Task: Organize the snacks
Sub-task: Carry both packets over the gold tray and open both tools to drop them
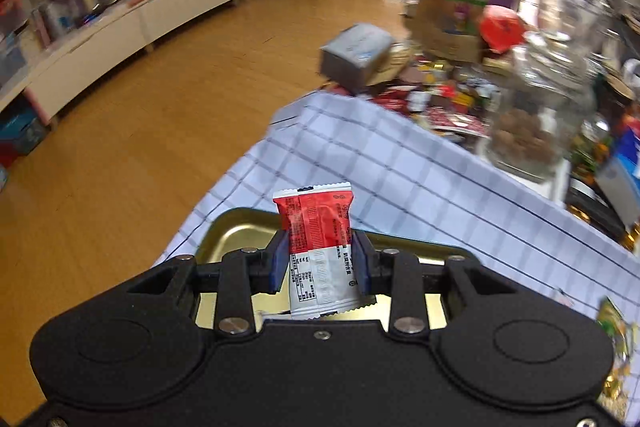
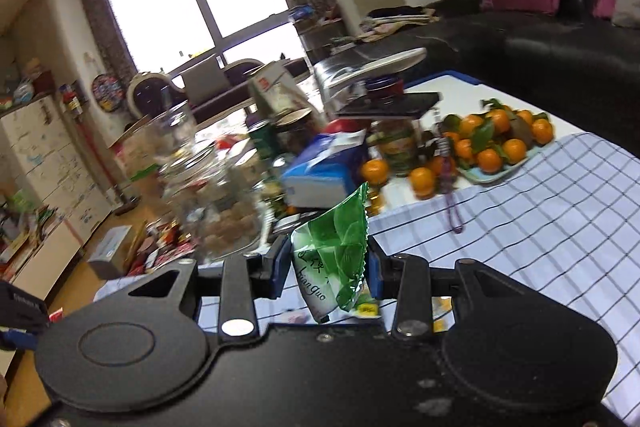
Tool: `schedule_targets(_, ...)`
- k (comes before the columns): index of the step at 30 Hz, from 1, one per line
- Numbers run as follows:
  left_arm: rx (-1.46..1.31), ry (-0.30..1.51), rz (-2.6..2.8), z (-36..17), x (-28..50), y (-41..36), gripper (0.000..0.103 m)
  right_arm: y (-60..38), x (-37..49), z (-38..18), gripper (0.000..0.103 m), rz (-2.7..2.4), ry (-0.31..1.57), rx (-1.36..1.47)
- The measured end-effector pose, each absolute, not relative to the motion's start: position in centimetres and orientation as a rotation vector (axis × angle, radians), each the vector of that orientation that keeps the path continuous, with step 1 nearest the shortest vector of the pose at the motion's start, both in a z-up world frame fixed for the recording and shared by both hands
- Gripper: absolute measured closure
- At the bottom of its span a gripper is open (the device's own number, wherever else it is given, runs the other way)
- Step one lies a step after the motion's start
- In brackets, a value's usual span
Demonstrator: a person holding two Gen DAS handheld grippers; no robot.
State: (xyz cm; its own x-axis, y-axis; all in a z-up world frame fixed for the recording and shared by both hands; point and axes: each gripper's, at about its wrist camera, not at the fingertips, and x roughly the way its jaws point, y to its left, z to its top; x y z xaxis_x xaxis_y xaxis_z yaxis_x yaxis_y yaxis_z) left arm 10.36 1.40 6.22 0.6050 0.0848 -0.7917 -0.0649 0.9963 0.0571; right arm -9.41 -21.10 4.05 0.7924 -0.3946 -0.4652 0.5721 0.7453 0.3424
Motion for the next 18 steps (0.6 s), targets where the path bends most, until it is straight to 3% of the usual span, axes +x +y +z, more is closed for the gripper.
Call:
schedule_targets(8,-0.073,1.127,0.192,2.0,12.7,4.3,0.062,-15.0,-6.2,3.9,0.063,-0.379,0.435,0.398)
schedule_targets(18,0.048,1.026,0.153,2.8,12.0,2.9,0.062,-9.1,-3.6,2.1,0.063,-0.206,0.528,0.32)
